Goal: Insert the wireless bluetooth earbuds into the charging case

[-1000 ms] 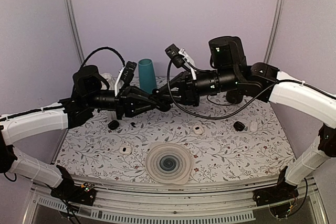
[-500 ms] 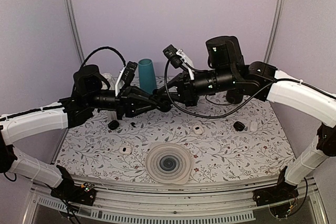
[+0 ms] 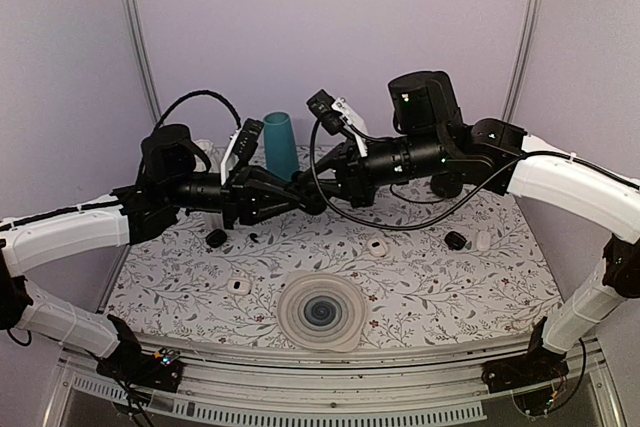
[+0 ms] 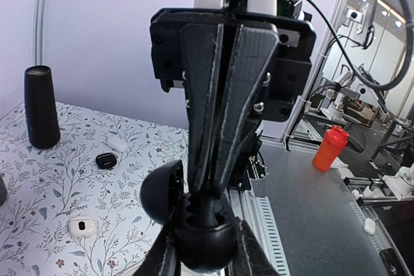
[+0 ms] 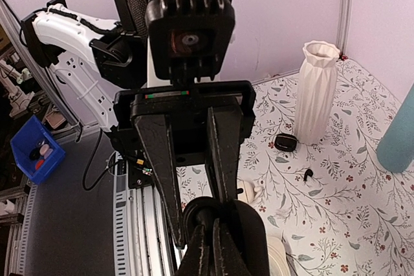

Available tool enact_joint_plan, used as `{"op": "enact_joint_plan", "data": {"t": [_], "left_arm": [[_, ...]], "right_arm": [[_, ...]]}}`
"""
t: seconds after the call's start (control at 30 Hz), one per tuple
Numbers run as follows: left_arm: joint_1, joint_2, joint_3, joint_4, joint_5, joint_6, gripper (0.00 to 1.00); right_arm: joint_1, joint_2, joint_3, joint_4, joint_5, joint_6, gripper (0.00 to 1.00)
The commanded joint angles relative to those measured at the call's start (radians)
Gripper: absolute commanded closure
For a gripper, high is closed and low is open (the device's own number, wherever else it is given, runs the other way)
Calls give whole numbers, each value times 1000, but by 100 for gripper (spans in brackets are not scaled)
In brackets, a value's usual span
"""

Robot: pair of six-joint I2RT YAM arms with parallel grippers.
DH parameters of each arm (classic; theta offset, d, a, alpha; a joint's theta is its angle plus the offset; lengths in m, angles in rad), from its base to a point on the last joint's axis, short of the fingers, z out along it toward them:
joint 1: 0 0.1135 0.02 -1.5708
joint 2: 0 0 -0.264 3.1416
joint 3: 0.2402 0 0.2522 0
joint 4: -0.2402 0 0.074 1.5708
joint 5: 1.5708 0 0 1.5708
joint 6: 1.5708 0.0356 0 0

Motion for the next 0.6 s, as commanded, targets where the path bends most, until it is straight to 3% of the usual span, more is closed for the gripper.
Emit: {"op": "enact_joint_plan", "data": {"t": [0.0, 0.57], "left_arm": [[-12, -20, 29, 27, -15, 17, 100], [4, -45, 9, 56, -44, 3, 100]], "right_arm": [[16, 26, 28, -33, 47, -15, 96], [30, 42, 37, -67, 29, -61, 97]]}}
